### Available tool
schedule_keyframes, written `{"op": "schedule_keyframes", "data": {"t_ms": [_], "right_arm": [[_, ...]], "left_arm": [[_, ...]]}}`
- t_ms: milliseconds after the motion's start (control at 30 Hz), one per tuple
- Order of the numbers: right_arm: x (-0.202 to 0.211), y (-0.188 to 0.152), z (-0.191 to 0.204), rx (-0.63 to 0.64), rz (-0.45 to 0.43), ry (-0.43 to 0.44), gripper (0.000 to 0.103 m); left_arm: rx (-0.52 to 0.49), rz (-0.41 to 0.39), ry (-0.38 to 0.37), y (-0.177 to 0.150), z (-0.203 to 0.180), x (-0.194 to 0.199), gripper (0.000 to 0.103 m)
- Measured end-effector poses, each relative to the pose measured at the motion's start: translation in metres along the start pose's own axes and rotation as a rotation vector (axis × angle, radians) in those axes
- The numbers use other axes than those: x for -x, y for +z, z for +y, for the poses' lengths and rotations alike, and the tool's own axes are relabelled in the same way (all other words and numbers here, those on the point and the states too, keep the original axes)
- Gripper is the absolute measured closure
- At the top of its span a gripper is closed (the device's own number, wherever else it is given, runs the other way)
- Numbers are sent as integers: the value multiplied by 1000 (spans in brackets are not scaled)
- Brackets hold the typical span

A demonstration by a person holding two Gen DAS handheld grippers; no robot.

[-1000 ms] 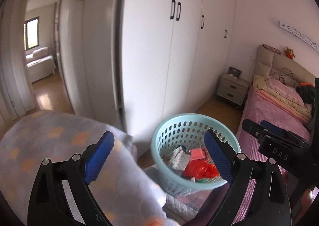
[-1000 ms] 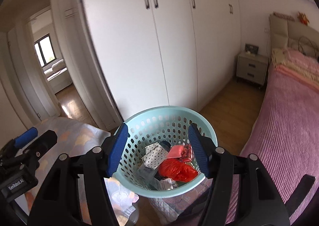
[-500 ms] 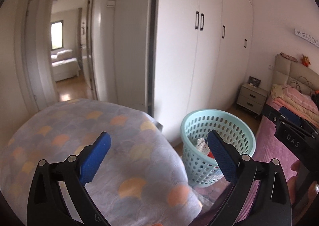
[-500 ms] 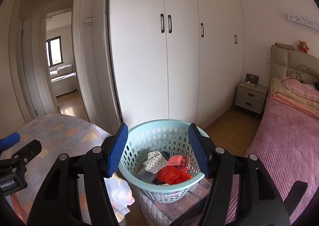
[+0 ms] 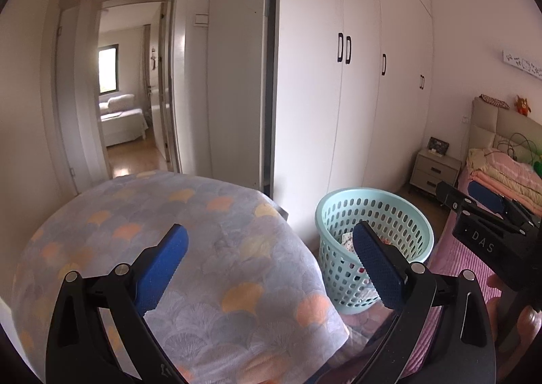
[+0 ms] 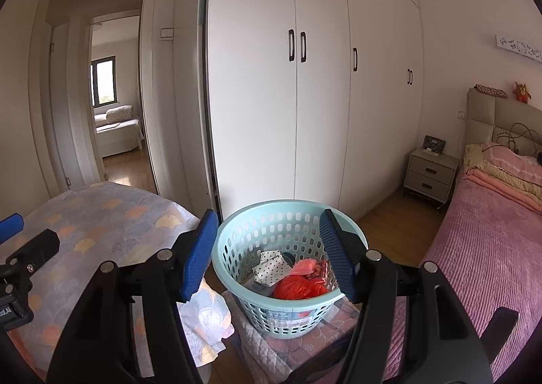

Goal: Collect trash

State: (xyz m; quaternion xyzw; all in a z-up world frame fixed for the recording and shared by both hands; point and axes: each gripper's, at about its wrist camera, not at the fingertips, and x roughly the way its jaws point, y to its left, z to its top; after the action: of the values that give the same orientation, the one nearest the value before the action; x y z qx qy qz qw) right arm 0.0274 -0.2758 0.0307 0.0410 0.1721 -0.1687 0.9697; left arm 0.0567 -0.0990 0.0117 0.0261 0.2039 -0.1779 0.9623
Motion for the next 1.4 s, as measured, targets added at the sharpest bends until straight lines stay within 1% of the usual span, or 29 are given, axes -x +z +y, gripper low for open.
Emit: {"op": "schedule_keyframes", "data": {"t_ms": [467,800,900,1400], "right_arm": [[9,1,-5,-10,-10,-7,44],[5,0,-7,-23,8,-12,43],[5,1,-7,-24,11,-11,43],[8,0,-5,-21,12,-9,43]], "left_arm": [[-10,-10,-9,-1,-9,5,8],[-4,5,-23,-3,-7,1,8],[3,14,-40,-2,-7,0,8],[-5,6,-36,-4,-6,3,8]]}}
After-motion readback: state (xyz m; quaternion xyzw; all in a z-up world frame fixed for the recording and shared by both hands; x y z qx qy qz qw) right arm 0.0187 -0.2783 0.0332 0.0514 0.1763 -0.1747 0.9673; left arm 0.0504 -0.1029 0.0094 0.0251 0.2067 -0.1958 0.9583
